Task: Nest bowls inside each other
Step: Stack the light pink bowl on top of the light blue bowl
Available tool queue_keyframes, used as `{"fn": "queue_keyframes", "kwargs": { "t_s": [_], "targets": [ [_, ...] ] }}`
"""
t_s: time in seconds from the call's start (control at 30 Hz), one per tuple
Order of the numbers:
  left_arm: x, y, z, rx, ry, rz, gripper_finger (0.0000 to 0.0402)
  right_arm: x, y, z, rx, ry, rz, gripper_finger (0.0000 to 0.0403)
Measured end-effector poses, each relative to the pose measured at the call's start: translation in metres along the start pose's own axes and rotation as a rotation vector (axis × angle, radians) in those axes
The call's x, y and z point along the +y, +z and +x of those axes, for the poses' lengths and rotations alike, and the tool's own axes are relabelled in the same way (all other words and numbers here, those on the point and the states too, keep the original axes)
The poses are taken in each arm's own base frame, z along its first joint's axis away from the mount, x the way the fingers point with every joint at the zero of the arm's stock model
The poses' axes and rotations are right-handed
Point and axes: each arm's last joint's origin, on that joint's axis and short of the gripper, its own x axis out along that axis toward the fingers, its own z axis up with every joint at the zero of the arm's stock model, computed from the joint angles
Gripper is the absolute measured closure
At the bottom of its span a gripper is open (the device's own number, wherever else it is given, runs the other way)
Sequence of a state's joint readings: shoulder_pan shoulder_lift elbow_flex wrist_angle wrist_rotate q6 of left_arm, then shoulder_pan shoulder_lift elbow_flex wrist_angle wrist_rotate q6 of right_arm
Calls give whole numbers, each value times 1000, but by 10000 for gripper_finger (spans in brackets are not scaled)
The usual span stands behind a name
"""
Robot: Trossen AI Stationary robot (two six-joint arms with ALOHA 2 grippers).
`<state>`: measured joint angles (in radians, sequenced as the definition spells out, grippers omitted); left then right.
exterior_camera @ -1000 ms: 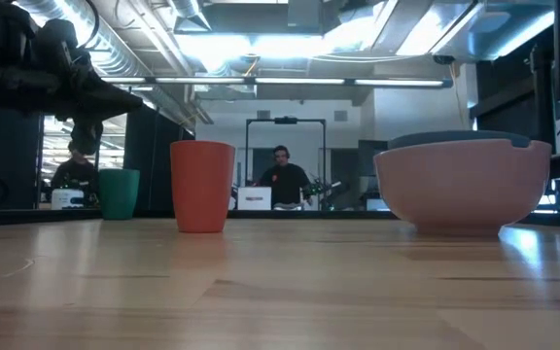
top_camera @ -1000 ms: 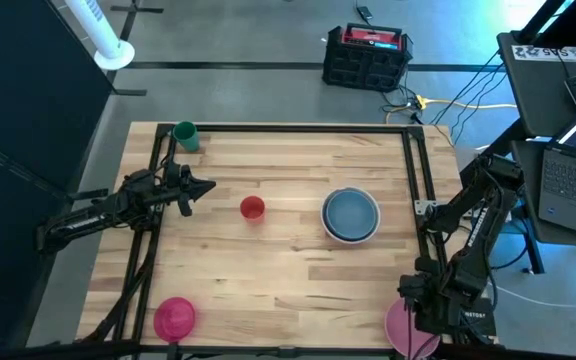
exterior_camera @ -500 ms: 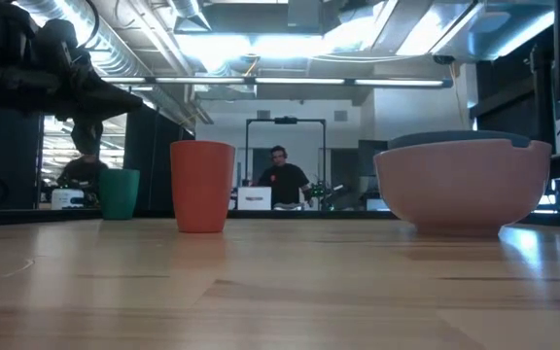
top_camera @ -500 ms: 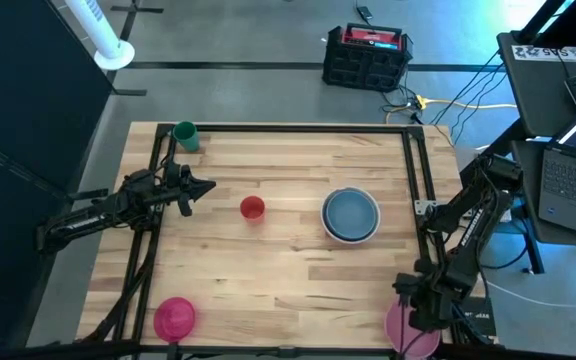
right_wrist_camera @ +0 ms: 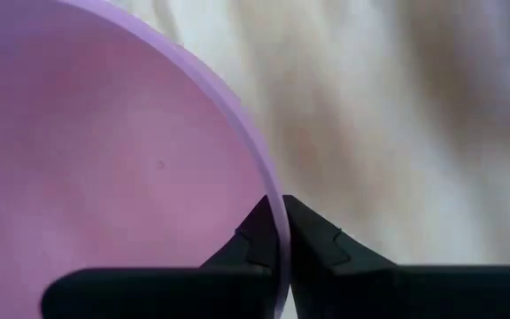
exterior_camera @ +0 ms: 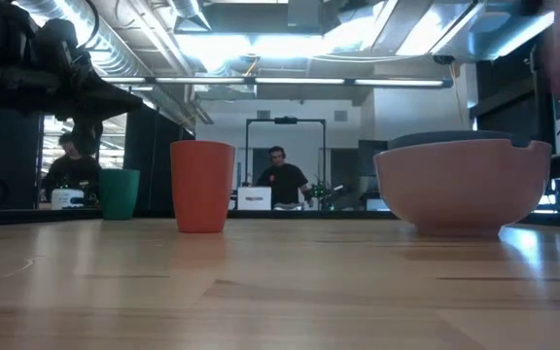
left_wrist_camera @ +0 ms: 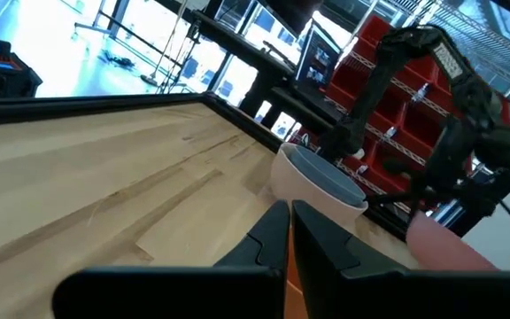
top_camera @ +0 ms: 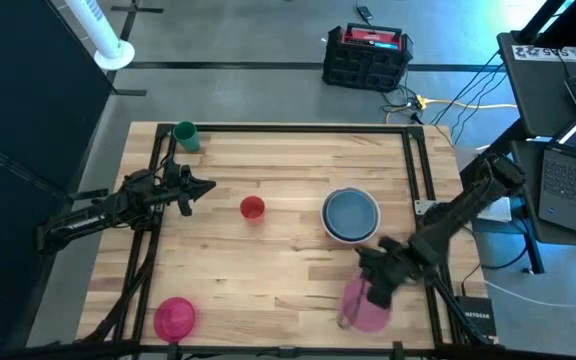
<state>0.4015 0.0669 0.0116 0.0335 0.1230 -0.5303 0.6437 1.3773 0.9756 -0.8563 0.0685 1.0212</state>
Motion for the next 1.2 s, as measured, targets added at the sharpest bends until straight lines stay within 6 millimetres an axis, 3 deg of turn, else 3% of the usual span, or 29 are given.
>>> {"fn": "queue_keyframes", "kwargs": {
  "t_s": [0.2, 0.43, 0.93, 1.07, 1.2],
  "targets": [
    [0, 0, 0, 0, 0, -15, 402, -35, 50, -23, -47, -164, -33, 402],
    [0, 0, 0, 0, 0, -17, 402, -66, 85, -59, -110, -248, -47, 403],
    [0, 0, 0, 0, 0, -3, 402, -121, 96, -89, -115, -325, 59, 403],
    [0, 0, 0, 0, 0, 7, 402, -135, 101, -89, -99, -344, 68, 403],
    [0, 0, 0, 0, -1, 7, 402, -150, 102, -75, -51, -308, 83, 403]
  ]
}}
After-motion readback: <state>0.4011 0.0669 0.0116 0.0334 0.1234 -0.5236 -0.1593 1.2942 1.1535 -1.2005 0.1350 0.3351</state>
